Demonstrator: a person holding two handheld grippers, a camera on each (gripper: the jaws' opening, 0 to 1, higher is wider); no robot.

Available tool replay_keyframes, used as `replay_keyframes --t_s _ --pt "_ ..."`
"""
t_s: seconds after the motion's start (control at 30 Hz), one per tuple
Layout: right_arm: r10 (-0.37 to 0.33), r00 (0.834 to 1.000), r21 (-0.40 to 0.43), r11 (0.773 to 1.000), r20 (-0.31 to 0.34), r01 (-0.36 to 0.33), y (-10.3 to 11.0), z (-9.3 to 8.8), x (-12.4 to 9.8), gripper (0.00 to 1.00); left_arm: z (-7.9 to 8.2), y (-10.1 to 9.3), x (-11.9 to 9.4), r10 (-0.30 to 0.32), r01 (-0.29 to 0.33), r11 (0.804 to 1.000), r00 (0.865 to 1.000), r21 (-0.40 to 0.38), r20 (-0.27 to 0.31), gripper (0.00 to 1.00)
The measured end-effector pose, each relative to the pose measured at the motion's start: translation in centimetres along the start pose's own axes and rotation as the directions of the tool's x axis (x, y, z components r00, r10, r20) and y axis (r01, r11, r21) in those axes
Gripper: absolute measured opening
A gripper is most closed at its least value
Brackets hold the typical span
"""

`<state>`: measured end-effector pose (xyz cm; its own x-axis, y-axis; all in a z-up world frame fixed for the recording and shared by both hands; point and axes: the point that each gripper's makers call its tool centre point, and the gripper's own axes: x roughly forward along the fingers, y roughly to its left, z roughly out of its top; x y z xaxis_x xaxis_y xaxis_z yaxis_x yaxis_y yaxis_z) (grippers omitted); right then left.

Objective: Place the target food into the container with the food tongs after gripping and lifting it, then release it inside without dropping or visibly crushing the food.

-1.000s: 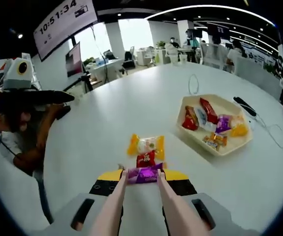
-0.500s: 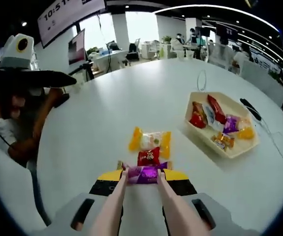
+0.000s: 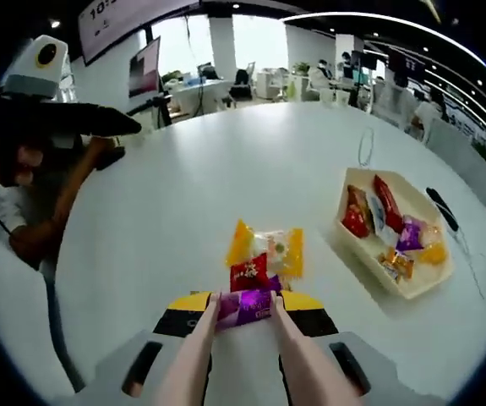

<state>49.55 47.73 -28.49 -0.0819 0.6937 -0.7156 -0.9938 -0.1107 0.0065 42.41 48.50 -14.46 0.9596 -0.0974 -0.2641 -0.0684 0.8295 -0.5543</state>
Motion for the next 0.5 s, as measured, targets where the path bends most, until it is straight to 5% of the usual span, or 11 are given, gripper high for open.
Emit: replay_keyframes --t_s 0.2,0.5 --pt "0.016 1.0 0.014 1.0 -0.021 -0.016 0.24 0.4 -0.09 0.29 -0.13 0.2 0.27 -0.008 0.008 1.0 1.0 -0.017 -0.003 0.96" --pt "0.068 0.996 -0.083 0.994 -0.055 -0.073 0.66 0.4 0.22 0.28 -0.87 -0.04 0.42 -0.014 0.013 1.0 1.0 -0.014 -0.028 0.96"
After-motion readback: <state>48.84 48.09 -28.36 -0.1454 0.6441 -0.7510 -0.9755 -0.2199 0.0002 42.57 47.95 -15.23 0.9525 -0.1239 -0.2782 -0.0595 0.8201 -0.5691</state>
